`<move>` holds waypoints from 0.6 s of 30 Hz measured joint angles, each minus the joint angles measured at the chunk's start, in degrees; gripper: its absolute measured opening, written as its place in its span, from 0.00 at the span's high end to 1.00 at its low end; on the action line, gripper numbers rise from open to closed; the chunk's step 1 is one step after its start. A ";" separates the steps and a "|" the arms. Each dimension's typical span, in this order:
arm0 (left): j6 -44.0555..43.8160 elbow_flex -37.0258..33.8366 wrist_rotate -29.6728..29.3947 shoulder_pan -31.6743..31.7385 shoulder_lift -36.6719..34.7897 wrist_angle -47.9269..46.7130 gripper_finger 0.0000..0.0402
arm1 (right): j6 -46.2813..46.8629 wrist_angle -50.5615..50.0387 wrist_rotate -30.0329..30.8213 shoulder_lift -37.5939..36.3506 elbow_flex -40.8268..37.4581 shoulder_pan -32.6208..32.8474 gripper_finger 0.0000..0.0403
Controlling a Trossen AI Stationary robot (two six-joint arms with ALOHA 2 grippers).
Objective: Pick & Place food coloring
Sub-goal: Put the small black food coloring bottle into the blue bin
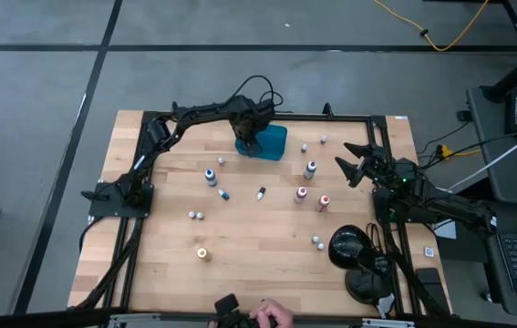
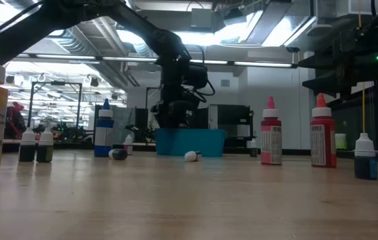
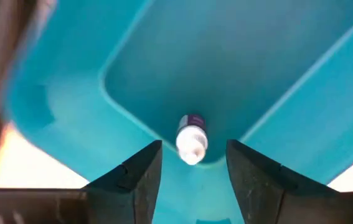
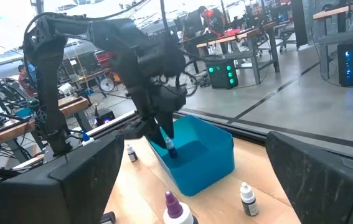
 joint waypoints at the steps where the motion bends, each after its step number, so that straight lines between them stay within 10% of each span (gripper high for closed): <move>1: -0.01 0.70 -0.04 0.03 -0.08 -0.13 0.56 | 0.00 0.00 -0.02 0.02 0.00 -0.01 0.03; 18: -1.00 20.03 -0.38 0.60 -0.11 -15.83 0.40 | 0.00 0.00 -0.01 0.01 0.00 -0.01 0.03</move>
